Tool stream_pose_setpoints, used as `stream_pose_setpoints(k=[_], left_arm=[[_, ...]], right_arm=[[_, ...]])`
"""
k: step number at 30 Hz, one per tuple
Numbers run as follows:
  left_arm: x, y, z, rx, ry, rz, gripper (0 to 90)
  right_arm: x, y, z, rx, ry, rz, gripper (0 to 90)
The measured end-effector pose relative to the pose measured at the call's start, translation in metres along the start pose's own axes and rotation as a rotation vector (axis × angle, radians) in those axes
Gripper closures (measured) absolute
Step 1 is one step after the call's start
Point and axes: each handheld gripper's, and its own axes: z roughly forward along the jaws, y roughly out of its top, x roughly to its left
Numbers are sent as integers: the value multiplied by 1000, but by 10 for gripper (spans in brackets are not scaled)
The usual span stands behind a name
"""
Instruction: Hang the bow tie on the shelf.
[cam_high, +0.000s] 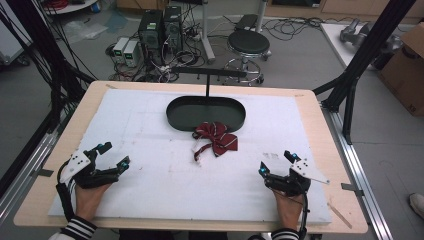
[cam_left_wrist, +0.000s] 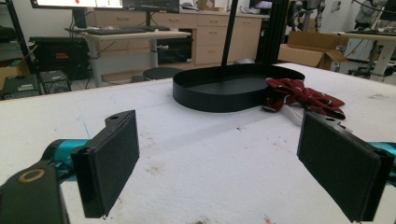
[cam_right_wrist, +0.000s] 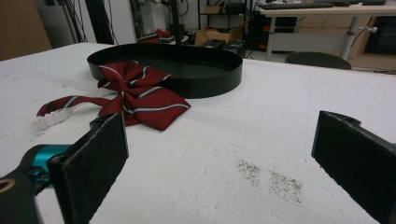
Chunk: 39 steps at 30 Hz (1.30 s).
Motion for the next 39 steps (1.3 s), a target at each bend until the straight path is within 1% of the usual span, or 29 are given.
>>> stream_pose_setpoints(k=[5, 10, 12, 14, 18, 21, 24, 27, 29, 30, 35, 39], left_arm=[[0, 0, 1, 4, -2, -4, 132], [0, 0, 1, 2, 3, 3, 132], [0, 0, 1, 4, 3, 2, 132], [0, 0, 1, 10, 7, -2, 132], [0, 1, 2, 19, 7, 3, 133], [0, 1, 2, 17, 6, 1, 132], [0, 1, 2, 16, 7, 0, 132], [0, 1, 2, 15, 7, 1, 133], [0, 1, 2, 15, 8, 2, 132], [0, 1, 2, 15, 8, 1, 133], [-1, 0, 2, 11, 10, 1, 133], [0, 0, 1, 8, 10, 1, 132]], right_arm=[[0, 0, 0, -6, 3, -3, 26], [0, -1, -1, -18, 1, -4, 26], [1, -1, -2, -17, 1, 2, 26], [0, -1, -1, -17, 0, -3, 26], [0, -1, -1, -19, 1, 0, 26], [0, -1, -1, -19, 1, -4, 26], [0, -1, -2, -18, 2, 5, 26], [0, -1, -2, -23, -11, 0, 27], [0, 0, -1, -16, -12, -7, 34], [1, 0, -1, -8, -11, 3, 37], [0, 1, 1, 7, -14, 6, 40], [3, 3, 2, 7, 3, 15, 39]])
